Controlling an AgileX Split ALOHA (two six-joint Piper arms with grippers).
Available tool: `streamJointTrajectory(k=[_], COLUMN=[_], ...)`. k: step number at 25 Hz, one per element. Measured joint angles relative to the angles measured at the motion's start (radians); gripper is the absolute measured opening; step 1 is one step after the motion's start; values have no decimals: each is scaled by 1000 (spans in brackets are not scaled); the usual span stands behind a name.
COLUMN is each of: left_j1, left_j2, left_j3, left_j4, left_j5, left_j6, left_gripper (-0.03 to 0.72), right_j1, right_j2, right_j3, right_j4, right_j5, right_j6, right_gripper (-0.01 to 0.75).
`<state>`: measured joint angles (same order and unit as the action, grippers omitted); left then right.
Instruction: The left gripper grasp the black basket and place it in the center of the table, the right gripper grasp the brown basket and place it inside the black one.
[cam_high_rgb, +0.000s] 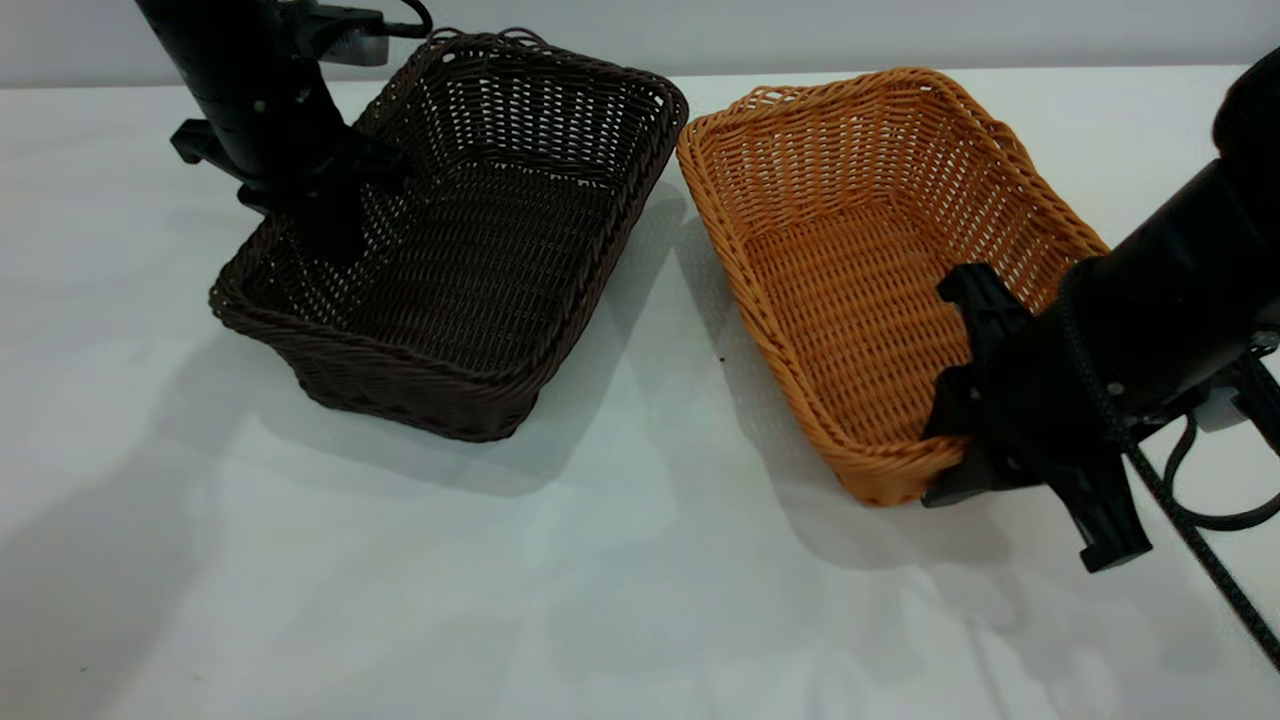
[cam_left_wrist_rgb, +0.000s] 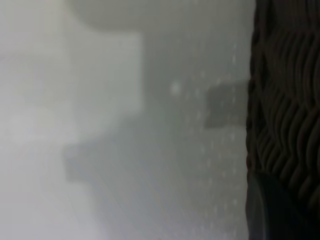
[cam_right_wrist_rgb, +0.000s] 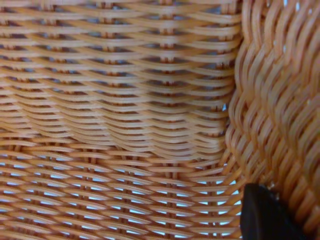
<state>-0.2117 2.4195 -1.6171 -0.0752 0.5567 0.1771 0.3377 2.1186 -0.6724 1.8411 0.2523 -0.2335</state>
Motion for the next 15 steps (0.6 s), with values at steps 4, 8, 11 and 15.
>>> streamJointTrajectory(k=[4,8,11,15], left_j1=[0,0,-17,-56], left_j2=[0,0,0,0], left_j3=[-3,-6,-6,-6], left_j4=[59,75,68,63], left_j5=[-6,-11,-19,-54], left_j6=[25,119,267,565], left_gripper=[76,74,75,75], right_j1=[-93,-239,-330,-410], right_j2=[-19,-43,-49,-50], right_j3=[-3,-68,-159,-303], right_j4=[-7,-45,-169,-433], right_j5=[26,140,329,495], right_j6=[-146,-330,-373,-289], right_gripper=[78,76,74,73])
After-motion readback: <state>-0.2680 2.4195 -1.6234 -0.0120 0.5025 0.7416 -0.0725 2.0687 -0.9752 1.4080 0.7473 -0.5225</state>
